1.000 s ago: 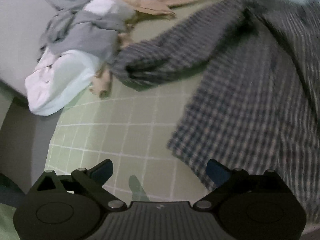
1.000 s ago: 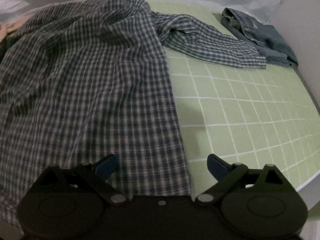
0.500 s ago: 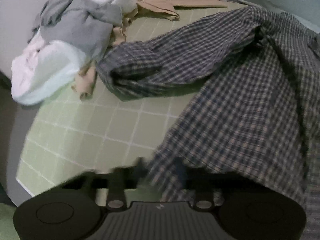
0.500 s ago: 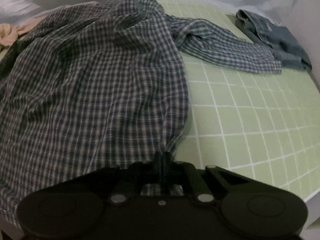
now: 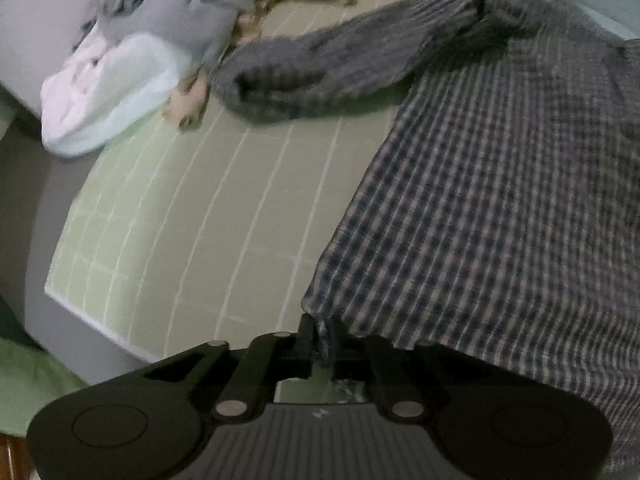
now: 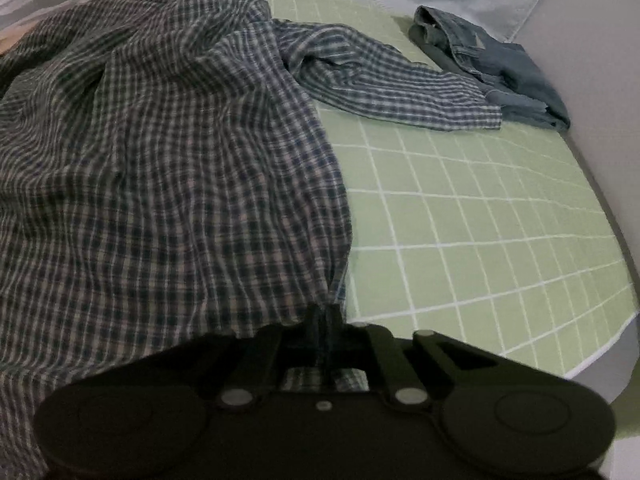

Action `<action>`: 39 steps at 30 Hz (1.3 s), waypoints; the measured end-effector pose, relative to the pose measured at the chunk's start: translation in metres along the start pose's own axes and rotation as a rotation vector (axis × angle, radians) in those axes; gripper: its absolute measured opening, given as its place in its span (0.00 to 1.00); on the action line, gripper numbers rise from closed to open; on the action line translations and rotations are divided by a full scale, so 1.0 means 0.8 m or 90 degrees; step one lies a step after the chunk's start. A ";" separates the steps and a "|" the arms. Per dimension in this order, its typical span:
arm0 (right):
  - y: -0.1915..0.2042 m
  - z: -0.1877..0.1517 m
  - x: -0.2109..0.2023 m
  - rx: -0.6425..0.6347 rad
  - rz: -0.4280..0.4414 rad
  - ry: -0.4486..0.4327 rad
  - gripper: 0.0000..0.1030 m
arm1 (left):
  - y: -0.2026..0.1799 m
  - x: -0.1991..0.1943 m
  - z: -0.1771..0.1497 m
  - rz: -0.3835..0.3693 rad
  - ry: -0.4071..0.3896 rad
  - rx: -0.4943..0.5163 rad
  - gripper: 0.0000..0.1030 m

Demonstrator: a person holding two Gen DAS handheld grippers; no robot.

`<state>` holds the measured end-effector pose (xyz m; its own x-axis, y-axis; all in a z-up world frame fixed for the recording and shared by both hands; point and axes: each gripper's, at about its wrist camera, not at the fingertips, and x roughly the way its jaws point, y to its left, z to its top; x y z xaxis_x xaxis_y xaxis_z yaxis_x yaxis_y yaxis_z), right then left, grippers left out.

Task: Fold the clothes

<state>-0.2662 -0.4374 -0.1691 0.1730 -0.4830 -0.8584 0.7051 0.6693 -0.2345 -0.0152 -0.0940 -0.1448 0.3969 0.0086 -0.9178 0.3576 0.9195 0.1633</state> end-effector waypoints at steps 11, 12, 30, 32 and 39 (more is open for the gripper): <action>-0.095 0.052 0.022 0.105 0.130 -0.118 1.00 | -0.079 -0.111 0.038 -0.029 -0.215 -0.068 0.92; -0.109 0.063 0.027 0.127 0.139 -0.123 1.00 | -0.095 -0.118 0.041 -0.037 -0.222 -0.083 0.95; -0.197 0.267 0.157 0.338 0.180 -0.135 0.96 | -0.281 -0.074 0.137 -0.092 -0.096 -0.064 1.00; -0.192 0.286 0.177 0.346 0.153 -0.109 0.86 | -0.290 -0.061 0.151 -0.078 -0.083 -0.044 1.00; -0.178 0.290 0.190 0.304 0.088 -0.085 0.09 | -0.325 -0.038 0.173 -0.086 -0.056 0.031 1.00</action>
<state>-0.1806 -0.7372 -0.1600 0.3509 -0.4970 -0.7936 0.8994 0.4149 0.1379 -0.0029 -0.3875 -0.1089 0.4147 -0.1501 -0.8975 0.4526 0.8897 0.0603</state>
